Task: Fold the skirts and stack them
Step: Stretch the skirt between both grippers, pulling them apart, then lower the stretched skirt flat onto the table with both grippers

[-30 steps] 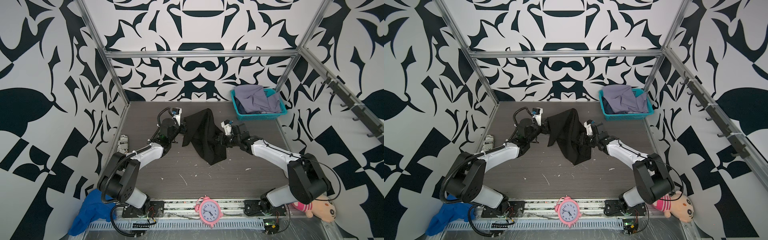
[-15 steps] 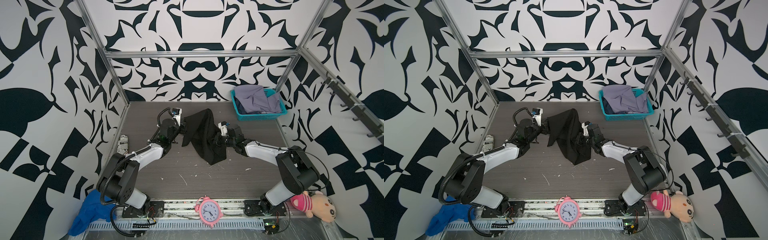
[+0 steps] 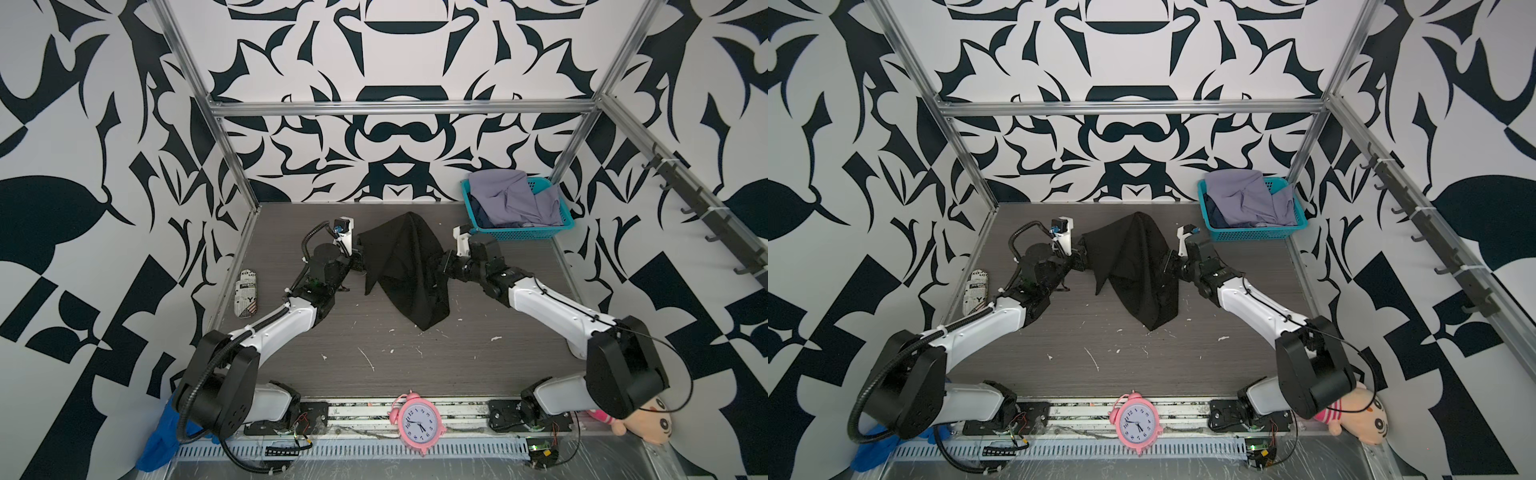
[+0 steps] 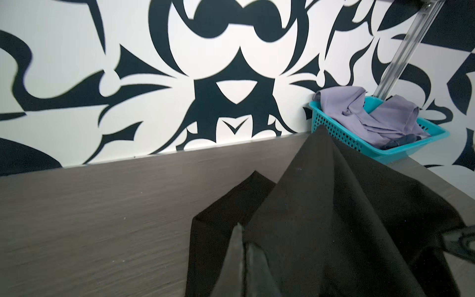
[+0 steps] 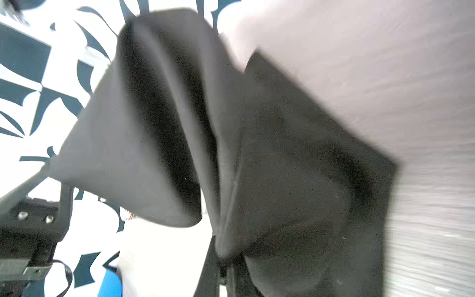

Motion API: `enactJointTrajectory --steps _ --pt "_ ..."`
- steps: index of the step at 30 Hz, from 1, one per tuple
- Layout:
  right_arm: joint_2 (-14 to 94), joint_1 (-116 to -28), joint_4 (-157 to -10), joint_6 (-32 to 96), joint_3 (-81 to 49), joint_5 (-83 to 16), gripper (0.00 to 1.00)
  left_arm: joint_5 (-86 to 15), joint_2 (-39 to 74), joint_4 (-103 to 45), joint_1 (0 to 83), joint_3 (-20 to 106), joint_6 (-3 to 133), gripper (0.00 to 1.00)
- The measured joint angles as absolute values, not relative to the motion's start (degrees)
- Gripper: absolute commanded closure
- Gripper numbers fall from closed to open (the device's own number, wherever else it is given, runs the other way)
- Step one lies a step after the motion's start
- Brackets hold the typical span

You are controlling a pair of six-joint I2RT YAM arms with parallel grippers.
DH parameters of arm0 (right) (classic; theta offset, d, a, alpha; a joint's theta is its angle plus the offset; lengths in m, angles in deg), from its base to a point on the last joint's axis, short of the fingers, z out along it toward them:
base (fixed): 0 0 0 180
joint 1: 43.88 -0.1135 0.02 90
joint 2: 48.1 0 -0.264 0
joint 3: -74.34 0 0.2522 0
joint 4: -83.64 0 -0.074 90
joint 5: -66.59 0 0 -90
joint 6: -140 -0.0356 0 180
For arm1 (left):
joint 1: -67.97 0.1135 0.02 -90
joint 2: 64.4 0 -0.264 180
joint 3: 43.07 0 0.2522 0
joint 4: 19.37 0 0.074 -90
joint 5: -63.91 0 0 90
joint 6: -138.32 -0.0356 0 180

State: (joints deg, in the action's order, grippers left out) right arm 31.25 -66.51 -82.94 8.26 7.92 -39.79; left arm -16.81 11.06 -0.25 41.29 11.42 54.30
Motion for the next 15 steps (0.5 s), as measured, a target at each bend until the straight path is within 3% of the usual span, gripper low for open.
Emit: enactJointTrajectory --steps 15 --pt "14.3 -56.8 -63.1 22.3 -7.9 -37.5 1.00 -10.3 -11.5 -13.1 42.5 13.7 41.9 1.00"
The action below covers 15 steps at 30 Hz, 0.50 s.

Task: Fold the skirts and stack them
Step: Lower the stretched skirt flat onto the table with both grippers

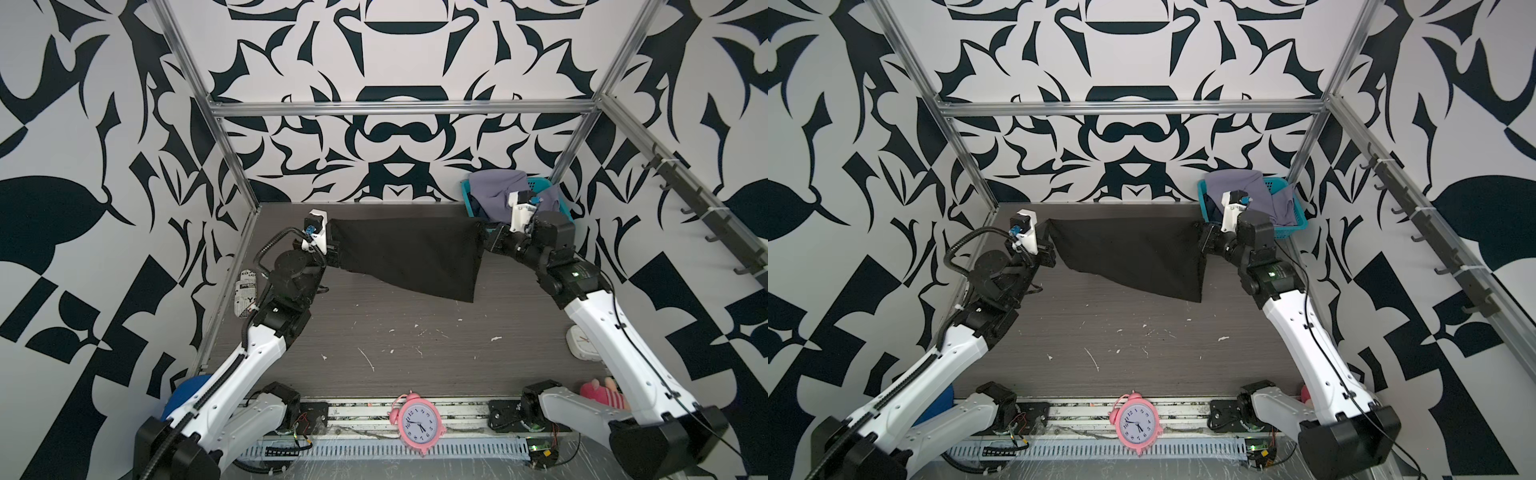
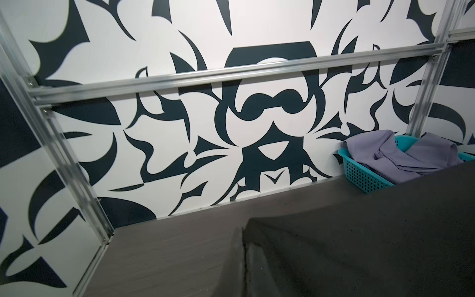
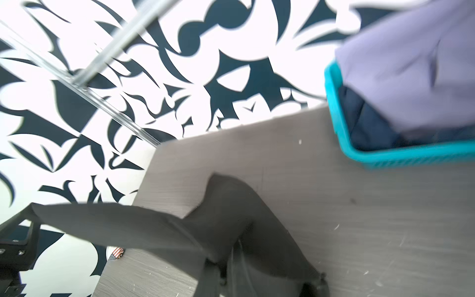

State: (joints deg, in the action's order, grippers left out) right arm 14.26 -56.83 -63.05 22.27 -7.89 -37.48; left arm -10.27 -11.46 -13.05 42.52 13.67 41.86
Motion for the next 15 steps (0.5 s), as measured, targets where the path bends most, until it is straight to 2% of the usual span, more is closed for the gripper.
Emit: enactJointTrajectory --steps 7,15 --pt "10.9 -56.9 -57.9 25.6 -13.6 -41.6 1.00 -11.2 -19.2 -20.0 42.4 16.1 38.6 1.00" --pt "5.5 -56.8 -54.1 26.1 -13.7 -45.2 1.00 -17.0 -24.7 -28.5 42.4 20.2 38.2 1.00"
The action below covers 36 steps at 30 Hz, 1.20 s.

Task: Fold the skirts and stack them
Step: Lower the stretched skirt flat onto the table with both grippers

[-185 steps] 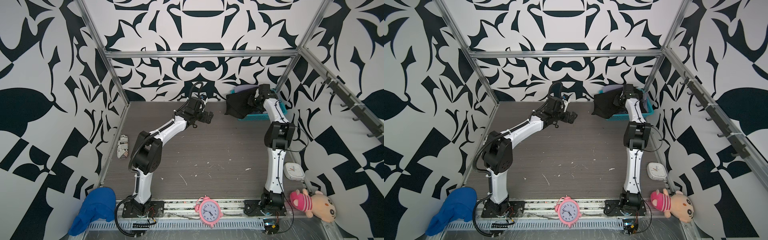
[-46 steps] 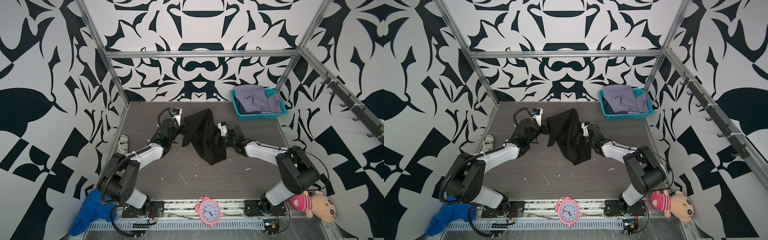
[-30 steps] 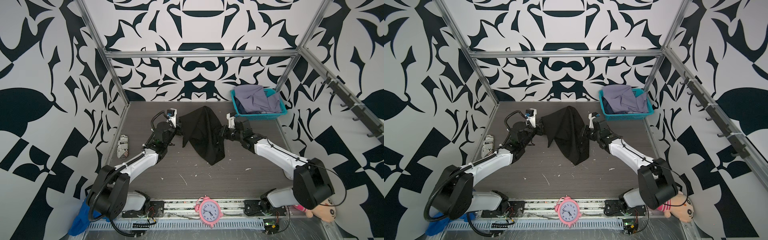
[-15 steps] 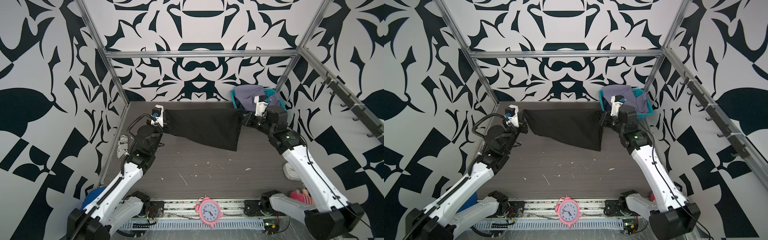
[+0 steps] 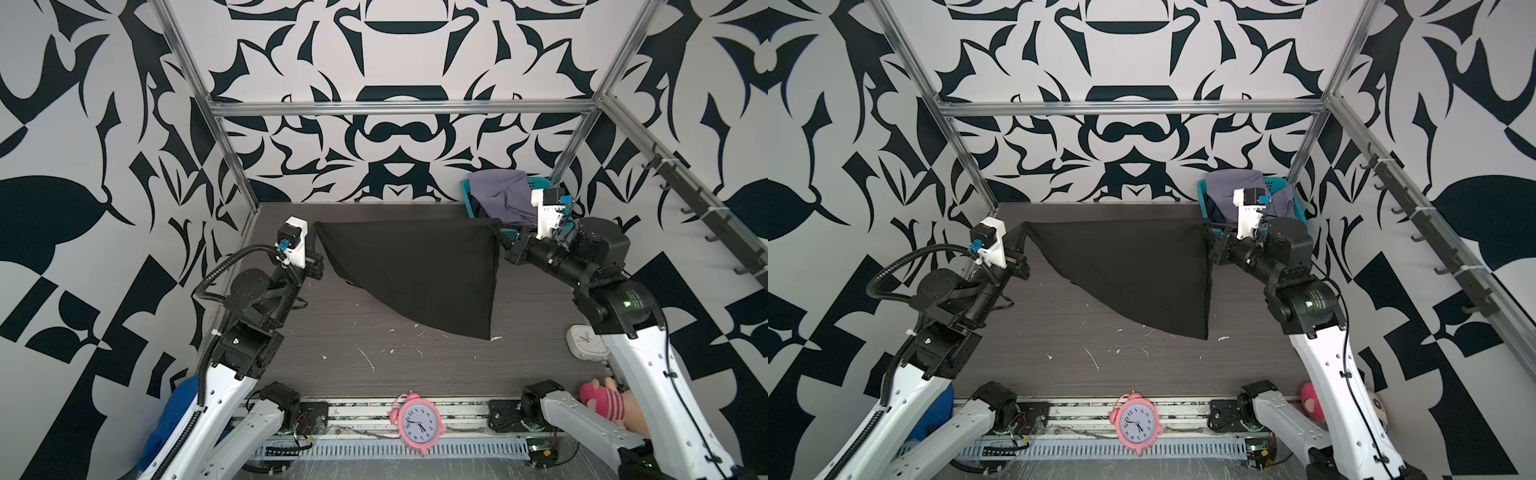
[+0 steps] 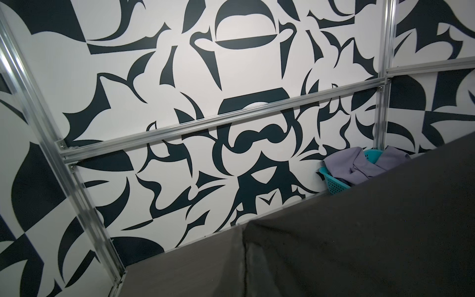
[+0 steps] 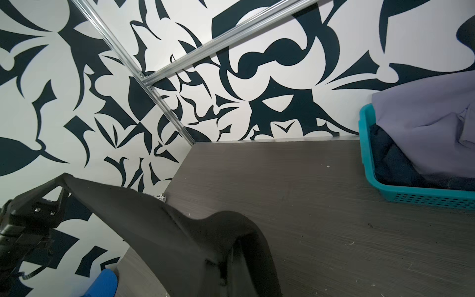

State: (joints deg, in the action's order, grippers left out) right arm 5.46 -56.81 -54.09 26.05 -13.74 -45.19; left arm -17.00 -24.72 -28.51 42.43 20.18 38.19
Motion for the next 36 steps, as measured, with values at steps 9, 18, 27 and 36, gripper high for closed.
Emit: enactJointTrajectory --steps 9,18,27,36 --pt "14.1 -56.5 -58.0 22.6 -6.2 -44.6 0.69 -17.0 -16.5 -28.3 42.6 19.8 39.8 1.00" --pt "37.5 -56.3 -68.0 19.6 -5.3 -42.6 0.44 -9.4 10.1 -17.6 42.9 17.5 39.9 1.00" --pt "37.7 -55.9 -75.2 18.0 -5.6 -41.9 0.41 -8.1 12.4 -13.1 43.9 18.6 38.4 1.00" --pt "55.8 -55.7 -81.3 13.4 -6.4 -47.0 0.40 -8.1 12.1 -12.3 44.3 18.5 37.9 1.00"
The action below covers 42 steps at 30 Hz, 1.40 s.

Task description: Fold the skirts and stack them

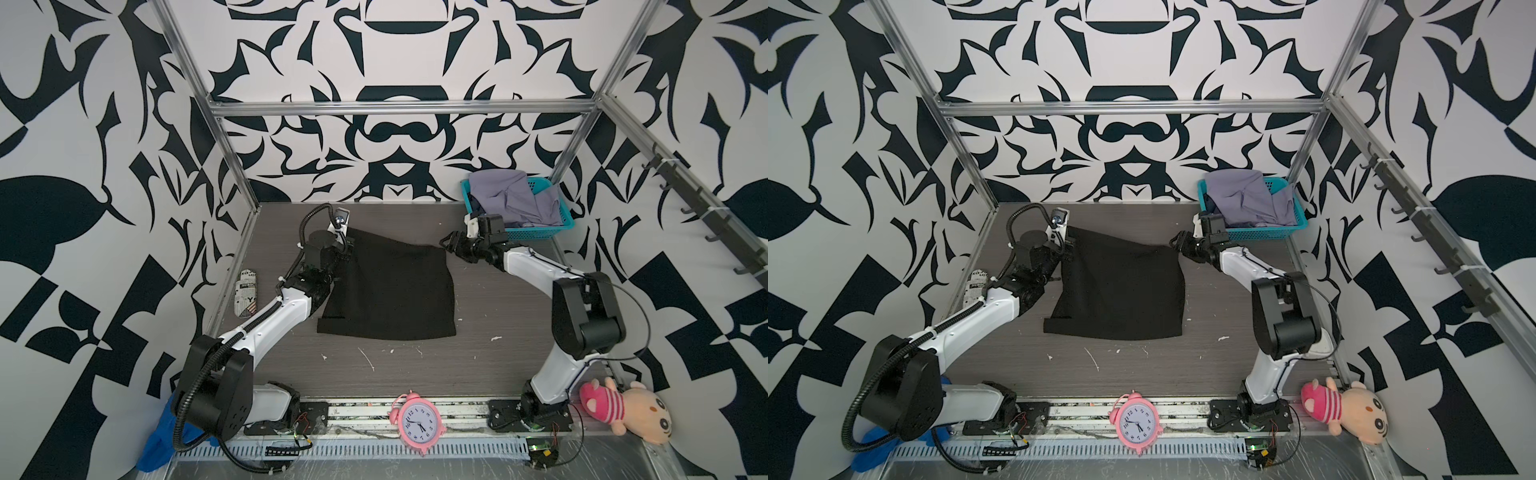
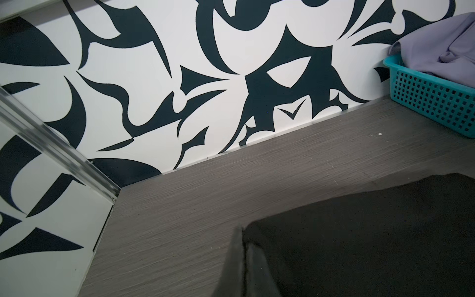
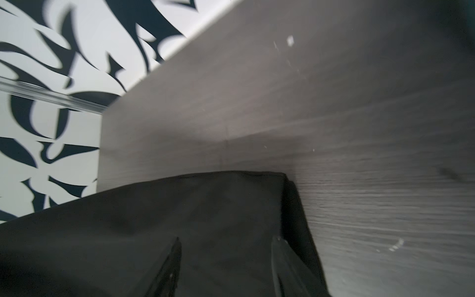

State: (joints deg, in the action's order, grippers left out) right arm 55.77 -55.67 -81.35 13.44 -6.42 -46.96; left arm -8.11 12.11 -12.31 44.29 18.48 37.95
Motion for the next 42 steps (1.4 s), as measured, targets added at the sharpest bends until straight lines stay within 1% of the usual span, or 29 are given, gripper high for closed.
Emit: enactJointTrajectory --steps 6,7,8,9,10,12,15,16,23,30,37,42 --pt "62.4 -55.6 -82.8 11.3 -9.6 -49.5 0.39 -8.2 10.9 -12.0 44.4 18.0 38.0 1.00" --pt "62.7 -55.6 -83.6 10.8 -9.7 -50.0 0.40 -8.2 10.8 -11.9 44.4 18.0 38.0 1.00" --pt "63.1 -55.6 -84.7 10.0 -9.7 -50.7 0.45 -8.3 10.8 -11.8 44.4 18.0 38.0 1.00" --pt "63.4 -55.6 -85.6 9.4 -9.7 -51.3 0.55 -8.3 10.8 -11.8 44.4 18.0 38.0 1.00" --pt "63.7 -55.6 -86.4 8.5 -9.7 -51.9 0.62 -8.3 10.8 -11.8 44.4 18.0 38.0 1.00" --pt "64.1 -55.6 -88.3 7.3 -9.7 -53.3 0.78 -8.3 10.8 -11.7 44.4 18.0 38.0 1.00" --pt "64.5 -55.6 -90.2 5.7 -9.8 -55.3 0.96 -8.3 10.8 -11.6 44.4 18.0 38.1 1.00" --pt "64.4 -55.6 -90.6 5.2 -9.8 -55.7 1.00 -8.3 10.8 -11.5 44.4 18.0 38.2 1.00" --pt "61.7 -55.2 -91.2 4.5 -10.0 -57.7 1.00 -8.7 9.3 -12.4 45.7 18.0 40.0 1.00" --pt "48.7 -55.1 -88.6 7.0 -13.2 -58.4 1.00 -10.4 3.3 -15.8 49.9 20.1 43.6 1.00" --pt "35.9 -55.1 -85.5 11.1 -18.1 -58.4 1.00 -12.7 -1.7 -20.7 50.5 27.6 44.2 1.00" --pt "29.1 -55.1 -83.8 13.2 -18.2 -57.8 1.00 -14.0 -6.1 -23.5 50.6 28.6 44.2 1.00"
